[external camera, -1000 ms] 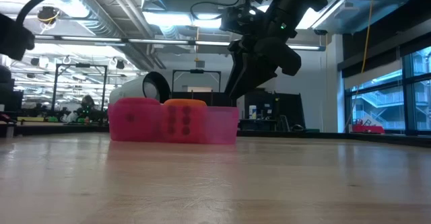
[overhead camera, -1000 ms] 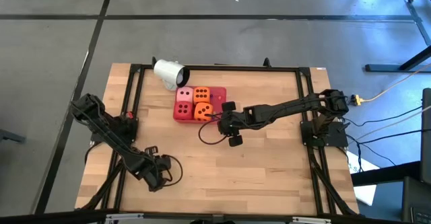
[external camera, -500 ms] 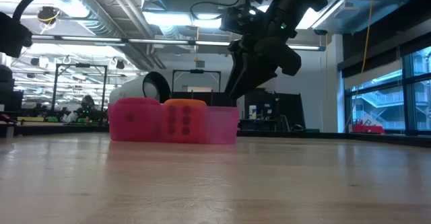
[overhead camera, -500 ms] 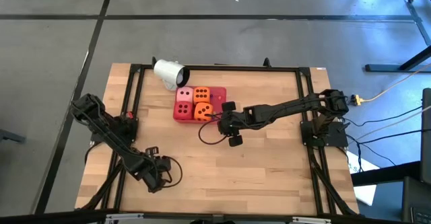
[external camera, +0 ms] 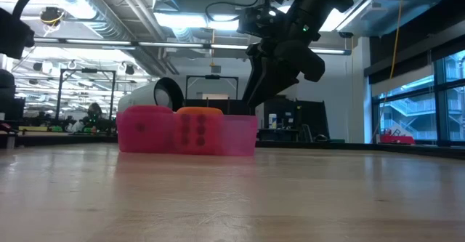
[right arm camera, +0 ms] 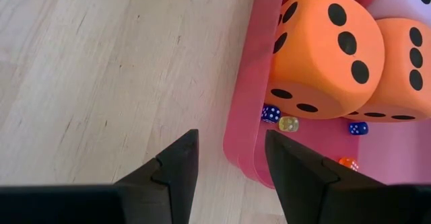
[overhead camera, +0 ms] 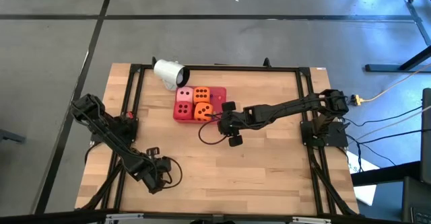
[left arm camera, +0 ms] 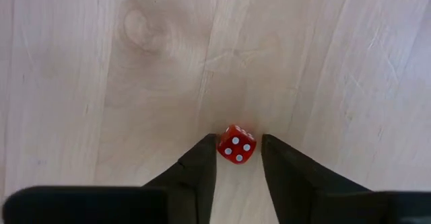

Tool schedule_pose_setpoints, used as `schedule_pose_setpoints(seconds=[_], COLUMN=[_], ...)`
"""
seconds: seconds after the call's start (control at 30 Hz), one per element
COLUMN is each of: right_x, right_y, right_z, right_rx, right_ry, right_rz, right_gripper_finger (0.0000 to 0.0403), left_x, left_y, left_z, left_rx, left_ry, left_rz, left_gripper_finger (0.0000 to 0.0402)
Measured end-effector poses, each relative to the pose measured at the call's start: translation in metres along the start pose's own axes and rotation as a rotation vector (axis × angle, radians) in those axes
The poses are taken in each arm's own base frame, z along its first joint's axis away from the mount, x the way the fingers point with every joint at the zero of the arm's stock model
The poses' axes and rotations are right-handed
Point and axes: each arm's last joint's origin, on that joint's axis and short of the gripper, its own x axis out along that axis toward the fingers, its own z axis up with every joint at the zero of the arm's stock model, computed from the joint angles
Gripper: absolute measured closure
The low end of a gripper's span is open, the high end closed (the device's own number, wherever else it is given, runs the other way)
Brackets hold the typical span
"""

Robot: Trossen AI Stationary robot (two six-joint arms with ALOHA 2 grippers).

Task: Pick & Place Dice
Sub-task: Put the small red dice into the red bin

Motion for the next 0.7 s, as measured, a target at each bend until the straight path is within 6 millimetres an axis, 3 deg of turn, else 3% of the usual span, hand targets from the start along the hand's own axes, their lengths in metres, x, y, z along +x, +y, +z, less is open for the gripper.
schedule_pose_setpoints(seconds=[0.43, 0.7], right_x=[0.0, -0.003], right_y=[0.004, 0.009], right_z=[-0.006, -0.022], right_rx=[0.057, 0.139], right_ry=[0.052, 0.224], right_rz=[0.08, 0.126], right_gripper_finger=[0.0231, 0.0231], left_x=[0.0, 0.001], left_y=[0.002, 0.008], left_z=[0.005, 0.037], left_rx=[0.03, 0.17], left_ry=[-0.074, -0.352], left_rz=[0.04, 0.145], left_gripper_finger=[0.0332, 0.0333])
